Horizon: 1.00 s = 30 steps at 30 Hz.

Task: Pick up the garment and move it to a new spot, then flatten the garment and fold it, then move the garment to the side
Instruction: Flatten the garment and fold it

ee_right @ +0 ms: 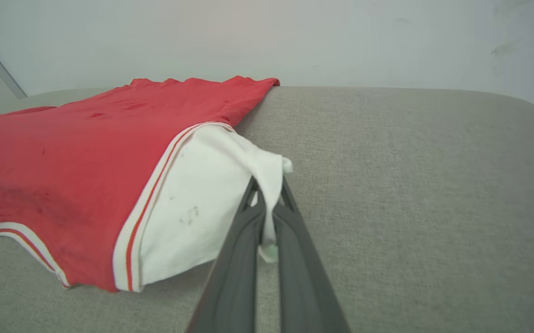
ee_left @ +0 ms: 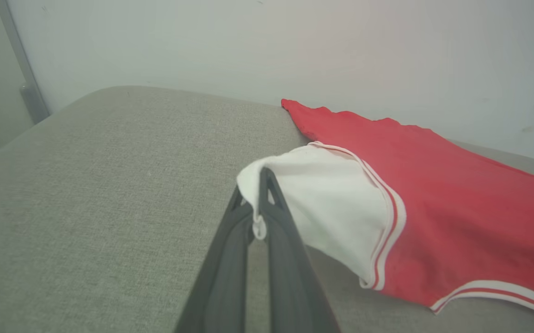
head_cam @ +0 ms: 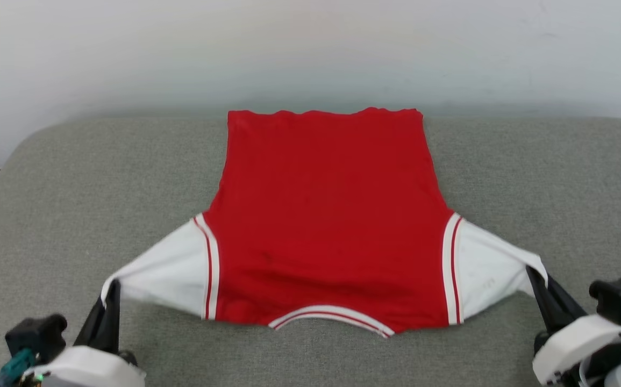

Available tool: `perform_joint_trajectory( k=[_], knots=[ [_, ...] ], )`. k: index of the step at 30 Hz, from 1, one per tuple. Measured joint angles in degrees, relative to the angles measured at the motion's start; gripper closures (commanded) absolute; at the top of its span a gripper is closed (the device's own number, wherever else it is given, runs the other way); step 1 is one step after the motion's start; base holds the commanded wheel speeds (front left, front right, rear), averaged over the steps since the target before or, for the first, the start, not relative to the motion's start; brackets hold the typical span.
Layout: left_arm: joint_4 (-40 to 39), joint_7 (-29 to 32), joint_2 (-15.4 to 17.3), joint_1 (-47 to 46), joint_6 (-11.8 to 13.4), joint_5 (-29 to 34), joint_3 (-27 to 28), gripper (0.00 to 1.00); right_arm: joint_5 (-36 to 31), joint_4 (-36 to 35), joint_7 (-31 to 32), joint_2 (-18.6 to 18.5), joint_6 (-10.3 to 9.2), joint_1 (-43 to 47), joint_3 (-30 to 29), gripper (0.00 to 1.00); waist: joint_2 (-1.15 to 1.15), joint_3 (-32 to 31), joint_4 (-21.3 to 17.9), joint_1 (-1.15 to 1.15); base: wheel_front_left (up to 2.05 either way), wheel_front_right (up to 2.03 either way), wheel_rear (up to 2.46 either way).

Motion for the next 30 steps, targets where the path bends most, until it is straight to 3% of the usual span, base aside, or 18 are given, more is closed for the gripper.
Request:
perform_joint_trajectory(
  k=[13,21,23,24,30],
  knots=[
    [1.0,0.7,-0.4,11.4,1.8,-1.8,-0.1,1.0,-1.2,-4.8,5.7,-0.7,0.01,16.4,-5.7,1.0,0.0,-1.2,0.7,0.01,0.0,0.0,0.0],
    [2.3,0.6,-1.7,11.3,1.8,-1.5,-1.0,1.0,-1.9,-4.2,7.1,0.5,0.01,18.2,-5.5,0.98,0.0,0.1,1.0,0.02,0.0,0.0,0.0],
    [2.0,0.5,-1.7,10.8,1.8,-1.2,-1.2,1.0,-2.3,-4.4,7.1,0.7,0.01,17.8,-5.7,0.37,0.0,0.3,1.0,0.02,0.0,0.0,0.0],
    [1.8,0.5,-1.7,10.6,1.8,-0.8,-1.3,1.0,-2.6,-4.6,6.7,0.7,0.01,17.3,-6.0,0.0,0.0,0.4,1.0,0.02,0.0,0.0,0.0],
    [-0.2,0.1,-2.6,8.9,1.7,0.5,-1.7,1.0,-4.9,-9.0,5.2,-1.6,0.0,10.5,-6.2,0.0,0.0,1.7,0.9,0.02,0.0,0.0,0.0]
  ],
)
